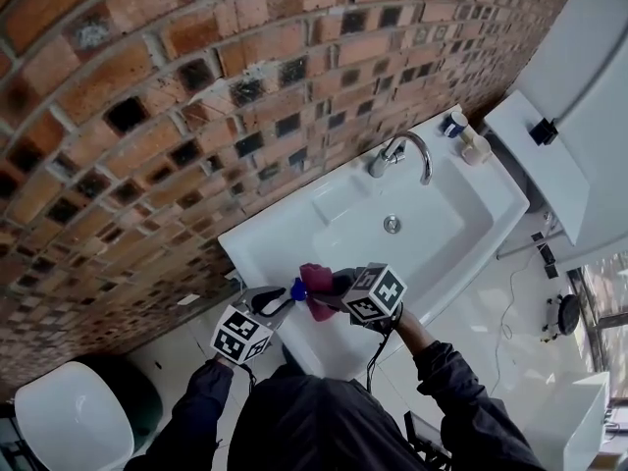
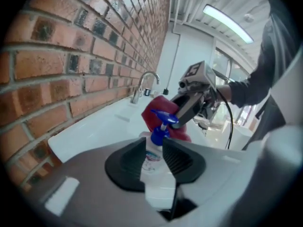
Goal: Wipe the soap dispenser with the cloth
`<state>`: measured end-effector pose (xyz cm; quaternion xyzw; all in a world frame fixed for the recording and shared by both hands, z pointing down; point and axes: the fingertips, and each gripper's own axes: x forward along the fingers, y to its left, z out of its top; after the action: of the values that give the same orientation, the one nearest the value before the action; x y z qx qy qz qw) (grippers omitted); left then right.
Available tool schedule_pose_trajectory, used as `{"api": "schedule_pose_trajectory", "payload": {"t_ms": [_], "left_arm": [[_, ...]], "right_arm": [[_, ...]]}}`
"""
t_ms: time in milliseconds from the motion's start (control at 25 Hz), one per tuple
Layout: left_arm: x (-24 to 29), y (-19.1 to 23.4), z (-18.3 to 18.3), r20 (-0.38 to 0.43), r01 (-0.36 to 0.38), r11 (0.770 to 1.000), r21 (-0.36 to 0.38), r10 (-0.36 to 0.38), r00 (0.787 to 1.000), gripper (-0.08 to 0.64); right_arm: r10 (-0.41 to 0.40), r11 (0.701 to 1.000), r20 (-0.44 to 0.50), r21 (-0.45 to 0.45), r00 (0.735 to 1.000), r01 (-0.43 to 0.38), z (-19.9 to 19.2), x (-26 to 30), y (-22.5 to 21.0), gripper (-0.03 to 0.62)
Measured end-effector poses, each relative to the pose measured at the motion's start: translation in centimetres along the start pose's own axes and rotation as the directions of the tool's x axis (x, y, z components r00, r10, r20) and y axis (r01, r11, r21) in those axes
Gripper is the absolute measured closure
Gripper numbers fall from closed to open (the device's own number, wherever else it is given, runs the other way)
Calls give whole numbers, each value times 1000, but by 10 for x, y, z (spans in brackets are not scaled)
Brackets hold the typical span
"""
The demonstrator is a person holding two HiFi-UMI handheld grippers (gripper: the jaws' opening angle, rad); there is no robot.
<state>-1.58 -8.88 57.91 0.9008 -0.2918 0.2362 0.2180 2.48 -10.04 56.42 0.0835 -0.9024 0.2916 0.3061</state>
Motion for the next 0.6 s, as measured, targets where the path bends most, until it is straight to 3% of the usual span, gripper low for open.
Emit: {"api": "schedule_pose_trajectory", "payload": {"t_ms": [200,320,400,480,600], "left_arm": [[8,-5,-10,-56,23,1000,15,-22,998,430],[8,-3,-10,-53,23,1000,6,-23,998,430],[8,-3,-10,-55,27,1000,6,-27,998,430],[9,-4,-10,-60,31,999,11,-30,998,428],[9,-4,-9,-65,35,999,18,-34,997,428]], "right_arm": [[-15,1000,-50,14,999,16,-6,14,-12,523],[43,990,16,132,999,-45,-5,18,-20,523],[89,967,57,234,994,-100,-9,21,-28,523],[113,945,52,302,992,-123,-21,28,-35,523],[97,936,8,339,995,-94,-43,46,-47,524]]}}
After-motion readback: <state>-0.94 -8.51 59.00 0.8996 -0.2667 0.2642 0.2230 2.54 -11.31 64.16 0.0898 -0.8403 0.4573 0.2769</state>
